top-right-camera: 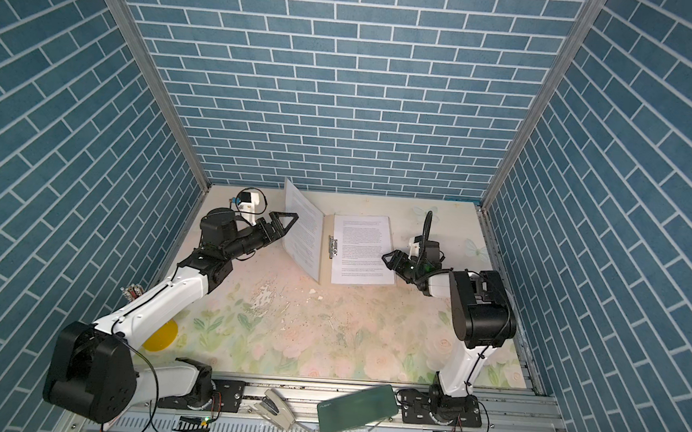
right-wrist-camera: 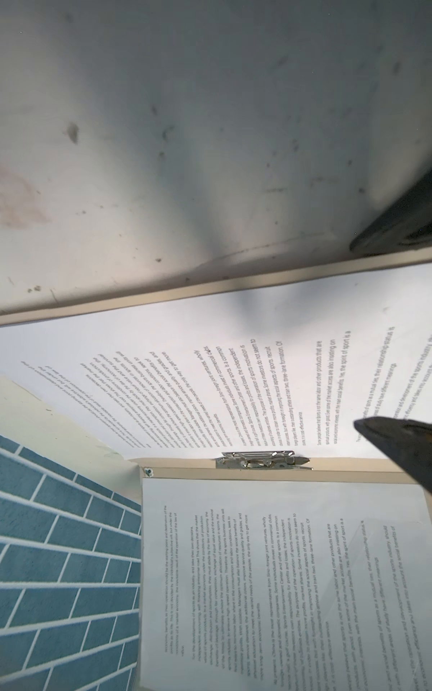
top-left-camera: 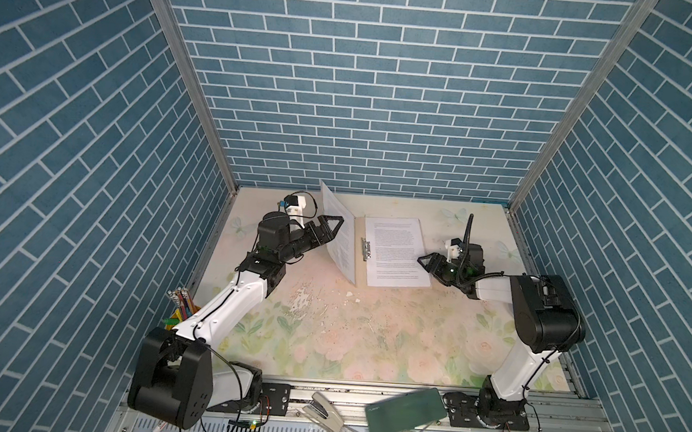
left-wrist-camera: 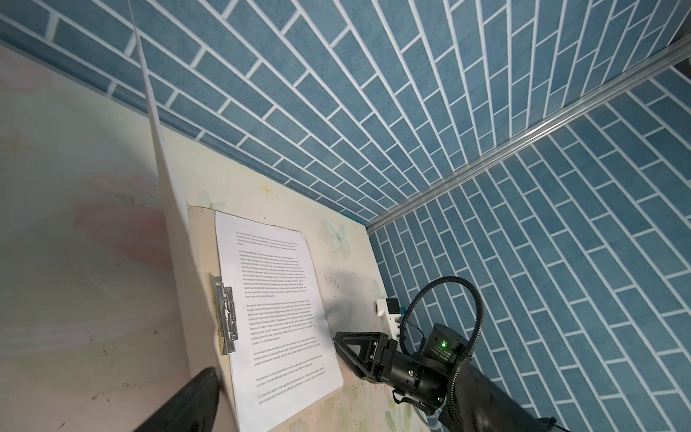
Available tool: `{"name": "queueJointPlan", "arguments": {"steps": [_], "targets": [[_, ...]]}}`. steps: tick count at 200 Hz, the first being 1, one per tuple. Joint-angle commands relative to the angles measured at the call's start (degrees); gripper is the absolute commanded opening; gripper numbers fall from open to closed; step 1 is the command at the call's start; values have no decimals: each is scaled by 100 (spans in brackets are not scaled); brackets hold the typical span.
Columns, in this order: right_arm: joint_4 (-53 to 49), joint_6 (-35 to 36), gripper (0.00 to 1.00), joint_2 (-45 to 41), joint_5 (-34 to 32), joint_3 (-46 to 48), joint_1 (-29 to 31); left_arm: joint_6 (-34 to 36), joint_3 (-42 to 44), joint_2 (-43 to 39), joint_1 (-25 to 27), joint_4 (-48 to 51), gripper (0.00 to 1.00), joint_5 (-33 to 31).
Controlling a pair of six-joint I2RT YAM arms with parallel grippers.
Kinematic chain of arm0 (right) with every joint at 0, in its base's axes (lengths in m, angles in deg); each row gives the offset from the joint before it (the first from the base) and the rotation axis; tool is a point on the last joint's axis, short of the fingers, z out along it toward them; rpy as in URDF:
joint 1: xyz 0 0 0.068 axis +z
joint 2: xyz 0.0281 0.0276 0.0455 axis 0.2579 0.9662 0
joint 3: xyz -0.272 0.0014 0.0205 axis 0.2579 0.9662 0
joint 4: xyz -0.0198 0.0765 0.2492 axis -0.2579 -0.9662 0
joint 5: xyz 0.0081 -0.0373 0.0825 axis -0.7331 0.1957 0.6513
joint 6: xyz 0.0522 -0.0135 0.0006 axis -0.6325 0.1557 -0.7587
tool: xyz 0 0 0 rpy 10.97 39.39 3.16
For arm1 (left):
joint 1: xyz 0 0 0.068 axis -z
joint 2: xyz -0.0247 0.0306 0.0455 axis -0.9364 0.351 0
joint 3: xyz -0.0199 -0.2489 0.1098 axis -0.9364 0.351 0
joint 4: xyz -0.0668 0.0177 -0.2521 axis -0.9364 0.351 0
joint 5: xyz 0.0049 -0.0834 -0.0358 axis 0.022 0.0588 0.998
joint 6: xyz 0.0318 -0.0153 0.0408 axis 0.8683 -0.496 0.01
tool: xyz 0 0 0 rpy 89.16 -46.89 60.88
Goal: Put the files into the folder
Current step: 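Swing the folder cover over the clipped sheets with the left gripper, then release the closed cover with the left gripper while the right arm withdraws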
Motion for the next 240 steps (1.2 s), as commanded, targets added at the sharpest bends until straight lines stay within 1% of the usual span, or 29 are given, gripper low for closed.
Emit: {"name": "queueJointPlan", "arguments": {"steps": [1, 67, 99, 120, 144, 176, 209, 240], "targets": [[-649, -219, 68, 24, -106, 270, 151, 265, -265, 217, 200, 228, 100, -91], [-667, -210, 68, -71, -71, 316, 192, 676, -1328, 1218, 1105, 438, 100, -234], [-895, -104, 69, -242, -188, 318, 163, 858, -1836, 1697, 1566, 535, 100, -330], [-1190, -2, 69, -403, -392, 322, 47, 910, -2150, 2087, 1775, 511, 100, -252], [-1469, 159, 72, -738, -625, 419, -164, 795, -2391, 2494, 1934, 337, 100, -104], [-2129, 606, 73, -1250, -872, 401, -390, 737, -2647, 2832, 2110, 195, 100, 23], [-2714, 981, 75, -1863, -1311, 461, -610, 752, -2671, 2945, 2147, 161, 100, 45], [-2906, 1257, 78, -2417, -1656, 579, -795, 823, -2520, 2876, 2093, 209, 100, 10]]}}
